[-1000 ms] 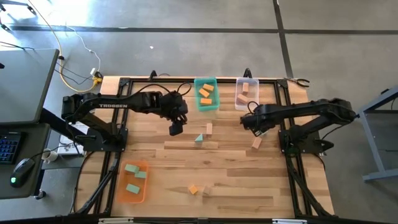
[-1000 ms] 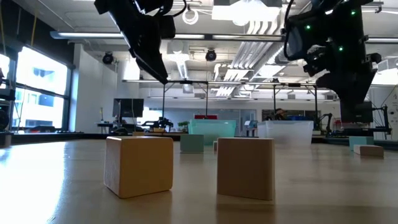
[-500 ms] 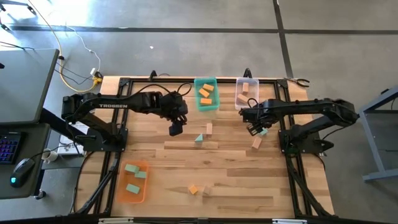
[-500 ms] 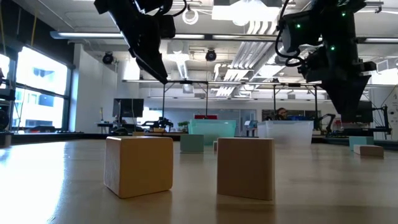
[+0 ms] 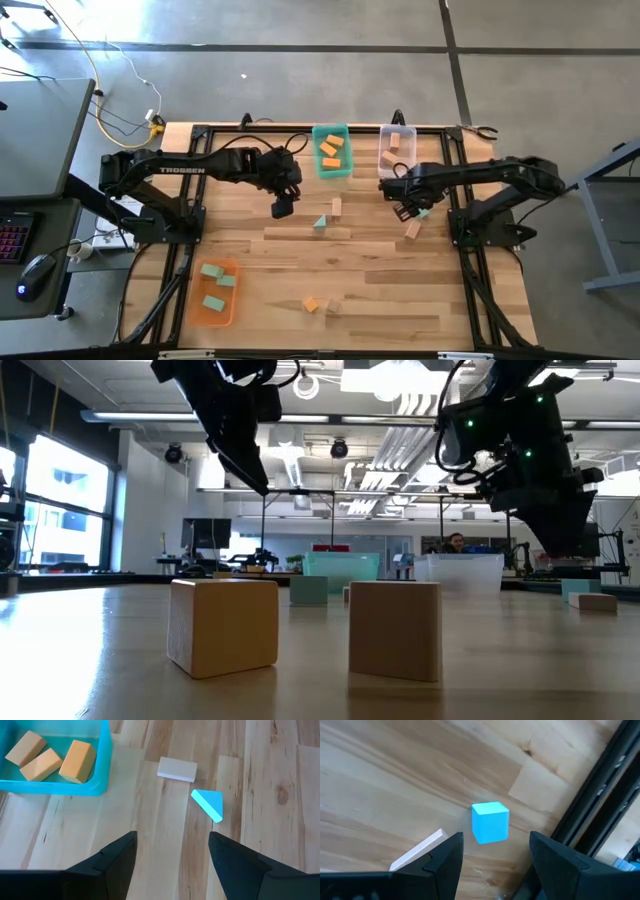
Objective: Sort & place blocks by color
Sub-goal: Put the light blue block into the orange orange bin
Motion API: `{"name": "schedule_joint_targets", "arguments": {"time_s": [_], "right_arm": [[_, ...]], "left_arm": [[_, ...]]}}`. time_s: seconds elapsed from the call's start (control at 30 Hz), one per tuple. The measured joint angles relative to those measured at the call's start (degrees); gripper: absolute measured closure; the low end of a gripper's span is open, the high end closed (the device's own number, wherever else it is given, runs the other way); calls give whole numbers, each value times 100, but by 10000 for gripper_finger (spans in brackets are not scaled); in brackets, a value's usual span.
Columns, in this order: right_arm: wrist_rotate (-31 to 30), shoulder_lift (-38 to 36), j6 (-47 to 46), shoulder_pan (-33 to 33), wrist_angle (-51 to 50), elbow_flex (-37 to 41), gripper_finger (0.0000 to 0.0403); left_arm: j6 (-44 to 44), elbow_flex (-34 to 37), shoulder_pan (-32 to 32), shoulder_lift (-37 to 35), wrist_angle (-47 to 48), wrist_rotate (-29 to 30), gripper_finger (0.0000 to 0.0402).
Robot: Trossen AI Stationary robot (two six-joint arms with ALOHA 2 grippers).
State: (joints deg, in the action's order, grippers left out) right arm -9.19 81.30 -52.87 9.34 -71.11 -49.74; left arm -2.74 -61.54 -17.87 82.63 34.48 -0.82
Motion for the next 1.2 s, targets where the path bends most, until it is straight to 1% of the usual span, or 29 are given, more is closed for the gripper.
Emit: {"name": "schedule_joint_targets", "arguments": {"time_s": [0.17,0.6,0.77,0.97,1.07,1.13,1.2], "right_arm": [[79,379,179,9,13,0,188],[112,1122,402,359,81,0,188],[125,1488,655,497,238,0,188],[338,1857,1056,655,393,0,190],[372,1913,1168,682,398,-4,211],[370,1916,1199,680,388,-4,240],[372,1897,1211,680,340,-7,277]], "left_arm": [[-2,0,0,0,-1,0,169],[-1,0,2,0,1,0,169],[-2,0,2,0,7,0,169],[-3,0,2,0,26,0,169],[-4,0,2,0,47,0,169],[-4,0,2,0,46,0,169],[-4,0,2,2,44,0,169]]}}
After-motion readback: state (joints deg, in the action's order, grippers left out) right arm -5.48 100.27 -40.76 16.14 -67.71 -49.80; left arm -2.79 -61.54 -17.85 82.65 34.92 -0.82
